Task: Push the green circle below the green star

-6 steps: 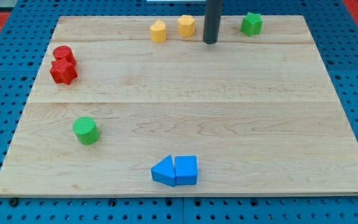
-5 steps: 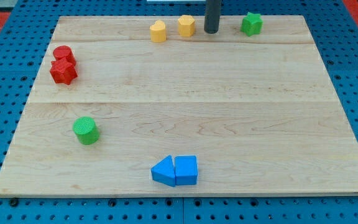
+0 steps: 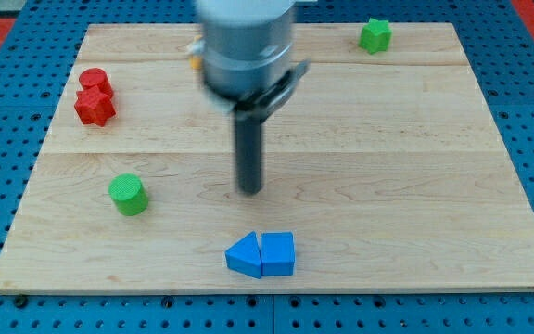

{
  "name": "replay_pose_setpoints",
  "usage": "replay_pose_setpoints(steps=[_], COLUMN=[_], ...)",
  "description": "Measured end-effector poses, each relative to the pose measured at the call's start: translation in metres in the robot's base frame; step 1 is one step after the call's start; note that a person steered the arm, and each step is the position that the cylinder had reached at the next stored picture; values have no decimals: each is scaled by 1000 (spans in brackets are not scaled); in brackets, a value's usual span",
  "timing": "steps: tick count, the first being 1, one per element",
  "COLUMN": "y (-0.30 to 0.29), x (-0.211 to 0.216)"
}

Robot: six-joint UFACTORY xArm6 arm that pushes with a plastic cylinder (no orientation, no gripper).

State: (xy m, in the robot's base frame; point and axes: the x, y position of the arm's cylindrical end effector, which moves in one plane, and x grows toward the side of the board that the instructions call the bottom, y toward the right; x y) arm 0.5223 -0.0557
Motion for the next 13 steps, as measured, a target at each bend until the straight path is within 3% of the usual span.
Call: replay_pose_setpoints(steps=[1,2,3,4,5,6,7,9,10,11,13], y=[-114,-119,-207,-216,-127,-73,-119,68,158,156,191], x=[5,8,18,-16,-58,-54,-23,-81,-88,-78,-160])
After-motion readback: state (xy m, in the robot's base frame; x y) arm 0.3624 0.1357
